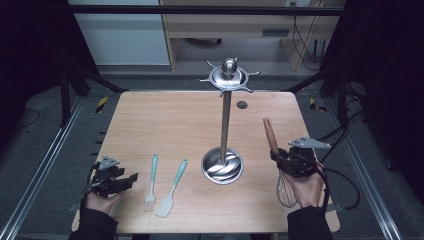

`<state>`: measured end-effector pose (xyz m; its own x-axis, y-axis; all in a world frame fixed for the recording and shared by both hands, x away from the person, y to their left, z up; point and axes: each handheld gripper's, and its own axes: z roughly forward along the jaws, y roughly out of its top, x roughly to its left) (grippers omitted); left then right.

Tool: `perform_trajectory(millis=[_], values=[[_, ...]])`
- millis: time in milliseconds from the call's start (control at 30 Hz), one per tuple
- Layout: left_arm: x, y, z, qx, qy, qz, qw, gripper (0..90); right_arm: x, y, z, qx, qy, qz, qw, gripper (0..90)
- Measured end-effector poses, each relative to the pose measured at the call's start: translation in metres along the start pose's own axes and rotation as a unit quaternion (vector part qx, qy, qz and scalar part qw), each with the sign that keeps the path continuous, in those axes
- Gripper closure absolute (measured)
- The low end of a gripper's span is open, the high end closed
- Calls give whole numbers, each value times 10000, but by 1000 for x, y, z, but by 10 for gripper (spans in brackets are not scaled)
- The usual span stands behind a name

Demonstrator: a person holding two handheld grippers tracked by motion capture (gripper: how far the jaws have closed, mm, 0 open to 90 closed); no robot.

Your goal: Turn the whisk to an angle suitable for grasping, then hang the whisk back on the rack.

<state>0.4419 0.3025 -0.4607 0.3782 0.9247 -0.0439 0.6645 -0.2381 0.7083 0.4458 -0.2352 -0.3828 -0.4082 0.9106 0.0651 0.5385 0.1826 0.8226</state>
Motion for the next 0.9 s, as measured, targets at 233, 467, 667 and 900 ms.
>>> perform_trajectory(millis=[233,467,667,900], values=[[0,0,-1,-59,-22,-7,10000,408,-3,2,-13,-699,295,59,9971,695],[-1,1,-3,-107,-12,12,9999,408,3,8,-24,-1146,584,-12,9917,695],[-2,1,-3,-99,-15,17,9999,411,5,12,-33,-1439,708,-49,9870,695],[-2,2,-2,-116,-9,26,9999,410,6,16,-43,-1699,798,-61,9822,694]])
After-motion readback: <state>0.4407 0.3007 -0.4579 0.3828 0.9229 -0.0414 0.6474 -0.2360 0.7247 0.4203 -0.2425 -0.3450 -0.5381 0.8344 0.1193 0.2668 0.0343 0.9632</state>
